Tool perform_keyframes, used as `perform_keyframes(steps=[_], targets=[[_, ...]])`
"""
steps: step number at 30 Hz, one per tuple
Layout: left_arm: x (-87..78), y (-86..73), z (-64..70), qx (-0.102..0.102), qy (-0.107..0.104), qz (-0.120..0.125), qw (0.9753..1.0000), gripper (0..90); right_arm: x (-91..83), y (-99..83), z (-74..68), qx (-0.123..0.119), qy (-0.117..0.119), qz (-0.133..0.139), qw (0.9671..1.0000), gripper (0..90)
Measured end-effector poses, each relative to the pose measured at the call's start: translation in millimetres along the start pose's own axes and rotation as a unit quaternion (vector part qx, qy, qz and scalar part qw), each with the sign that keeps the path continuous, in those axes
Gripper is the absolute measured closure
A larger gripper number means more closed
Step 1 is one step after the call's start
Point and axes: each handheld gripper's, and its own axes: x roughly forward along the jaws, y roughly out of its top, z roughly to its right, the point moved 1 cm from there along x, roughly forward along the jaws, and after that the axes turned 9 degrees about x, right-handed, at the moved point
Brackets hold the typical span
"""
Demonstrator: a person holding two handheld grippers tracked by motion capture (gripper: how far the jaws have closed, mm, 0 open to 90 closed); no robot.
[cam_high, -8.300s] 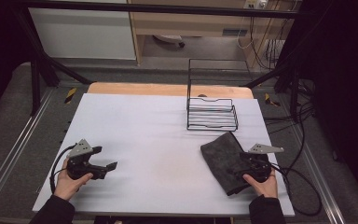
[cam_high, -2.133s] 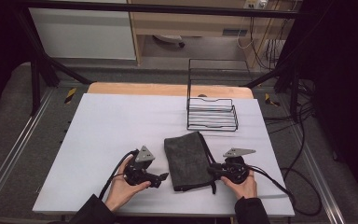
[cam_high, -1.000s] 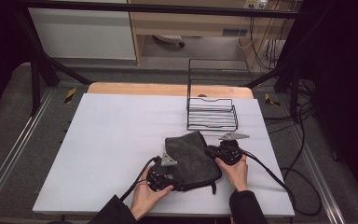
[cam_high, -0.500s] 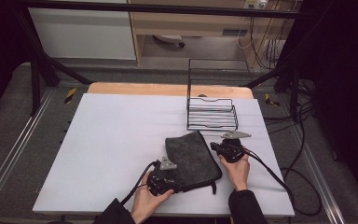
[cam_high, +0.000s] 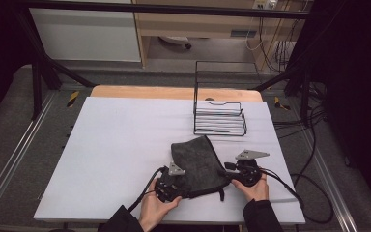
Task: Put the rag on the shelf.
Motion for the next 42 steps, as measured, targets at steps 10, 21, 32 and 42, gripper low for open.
perform_keyframes(steps=[10,21,32,42], targets=[[-2.1,1.4,-5.6,0.005,-0.018,-0.002,0.9998,81.9,8.7,-5.0,-0.8,0.029,0.023,-0.022,0.9991,77.7],[-13.4,1.8,-15.2,0.028,-0.029,-0.011,0.9991,84.6,5.7,-4.5,-13.1,0.024,0.015,-0.021,0.9994,81.9],[-38.6,-8.3,-42.5,0.047,-0.040,-0.026,0.9977,84.8,15.4,-9.6,-40.0,0.030,0.037,-0.015,0.9987,75.9],[-50.3,-20.1,-55.8,0.070,-0.047,-0.046,0.9954,84.6,19.6,-14.5,-54.5,0.016,0.060,-0.010,0.9980,67.8]])
